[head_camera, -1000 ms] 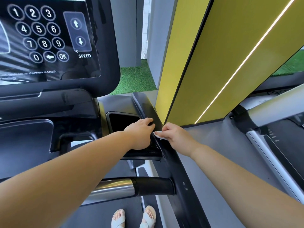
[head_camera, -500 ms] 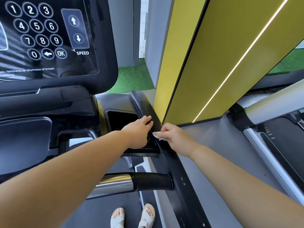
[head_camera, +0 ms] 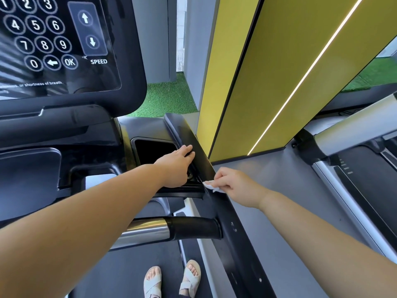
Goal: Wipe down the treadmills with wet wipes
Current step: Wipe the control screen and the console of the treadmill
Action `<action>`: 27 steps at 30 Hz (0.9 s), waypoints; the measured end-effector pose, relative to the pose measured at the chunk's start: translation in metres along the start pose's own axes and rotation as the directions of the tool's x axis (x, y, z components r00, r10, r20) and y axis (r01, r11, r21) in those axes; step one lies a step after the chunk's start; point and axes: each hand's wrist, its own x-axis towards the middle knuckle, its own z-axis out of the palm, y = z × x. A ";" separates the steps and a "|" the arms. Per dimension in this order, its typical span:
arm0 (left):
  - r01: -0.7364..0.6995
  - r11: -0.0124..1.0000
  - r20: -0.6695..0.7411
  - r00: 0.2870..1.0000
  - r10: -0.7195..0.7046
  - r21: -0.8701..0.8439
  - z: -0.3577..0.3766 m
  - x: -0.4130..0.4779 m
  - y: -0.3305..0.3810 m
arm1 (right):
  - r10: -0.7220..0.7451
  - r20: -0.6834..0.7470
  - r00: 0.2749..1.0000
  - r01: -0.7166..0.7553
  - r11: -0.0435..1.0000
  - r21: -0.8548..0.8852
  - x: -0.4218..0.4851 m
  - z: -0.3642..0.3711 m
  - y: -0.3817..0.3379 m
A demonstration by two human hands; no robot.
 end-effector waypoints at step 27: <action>-0.134 0.986 -0.137 0.980 0.146 0.097 0.043 -0.077 0.074 | 0.369 -0.311 0.876 -0.297 0.920 0.254 -0.047 0.041 -0.013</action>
